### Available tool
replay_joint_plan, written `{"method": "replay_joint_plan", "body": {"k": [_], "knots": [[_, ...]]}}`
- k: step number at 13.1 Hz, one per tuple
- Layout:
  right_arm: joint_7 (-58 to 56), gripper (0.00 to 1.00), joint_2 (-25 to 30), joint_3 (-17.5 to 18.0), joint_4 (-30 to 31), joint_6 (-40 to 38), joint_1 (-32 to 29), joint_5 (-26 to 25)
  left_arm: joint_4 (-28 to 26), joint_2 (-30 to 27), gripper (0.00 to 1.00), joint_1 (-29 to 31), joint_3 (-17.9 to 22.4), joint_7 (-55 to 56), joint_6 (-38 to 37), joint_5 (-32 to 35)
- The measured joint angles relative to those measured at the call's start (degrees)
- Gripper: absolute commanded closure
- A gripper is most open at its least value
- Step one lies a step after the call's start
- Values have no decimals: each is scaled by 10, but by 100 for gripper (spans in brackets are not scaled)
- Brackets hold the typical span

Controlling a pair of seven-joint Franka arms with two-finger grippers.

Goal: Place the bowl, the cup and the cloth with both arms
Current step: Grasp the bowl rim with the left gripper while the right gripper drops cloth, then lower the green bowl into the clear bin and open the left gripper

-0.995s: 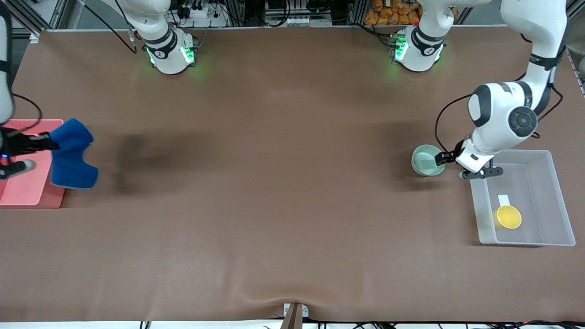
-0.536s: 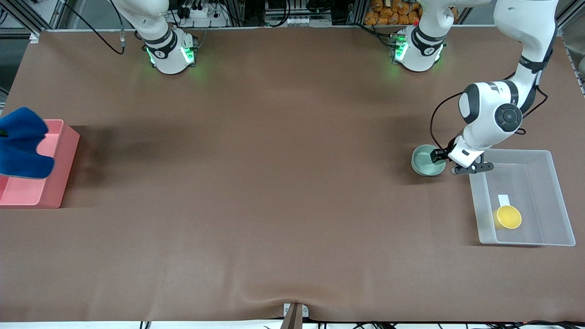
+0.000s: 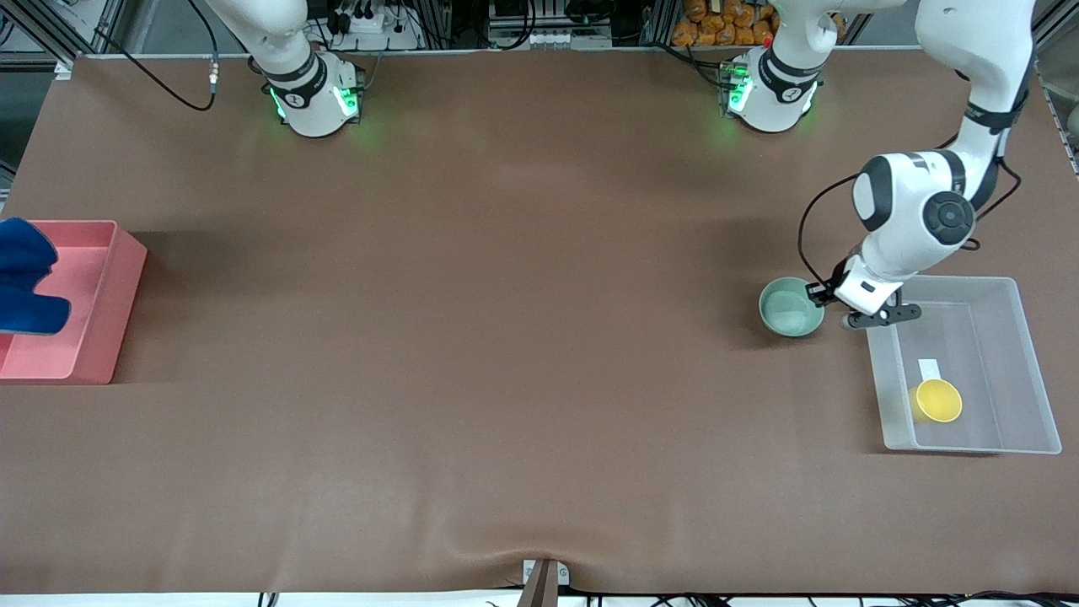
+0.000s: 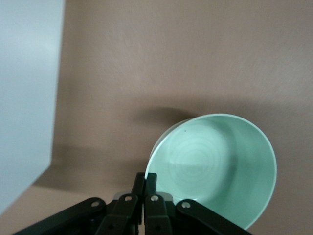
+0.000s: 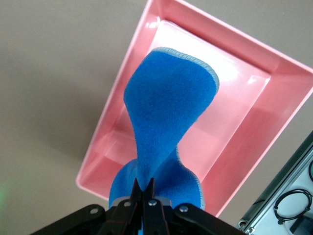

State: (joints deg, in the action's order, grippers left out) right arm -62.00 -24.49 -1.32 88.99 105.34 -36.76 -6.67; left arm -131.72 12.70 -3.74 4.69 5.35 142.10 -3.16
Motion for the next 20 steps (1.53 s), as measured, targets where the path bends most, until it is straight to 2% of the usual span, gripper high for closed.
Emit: {"method": "replay_joint_plan", "body": {"k": [4, 6, 9, 11, 14, 19, 20], "knots": [[-41, 100, -53, 0, 0, 68, -18, 0, 194, -16, 100, 37, 14, -25, -248, 7], [-61, 100, -75, 0, 1, 79, -33, 4, 254, -18, 100, 67, 28, -76, -301, 9], [-73, 100, -103, 4, 10, 82, -37, 32, 269, -8, 100, 98, 77, -176, -306, 10], [-73, 100, -127, 8, 16, 88, -37, 34, 275, 19, 100, 112, 107, -225, -296, 10], [-73, 100, -159, 8, 18, 94, -38, 35, 295, 78, 100, 132, 112, -252, -249, 9], [-73, 100, -166, 7, 18, 97, -38, 35, 298, 177, 100, 137, 107, -261, -150, -9], [-73, 86, -166, 7, 18, 97, -38, 35, 298, 190, 100, 137, 105, -261, -139, -10]]}}
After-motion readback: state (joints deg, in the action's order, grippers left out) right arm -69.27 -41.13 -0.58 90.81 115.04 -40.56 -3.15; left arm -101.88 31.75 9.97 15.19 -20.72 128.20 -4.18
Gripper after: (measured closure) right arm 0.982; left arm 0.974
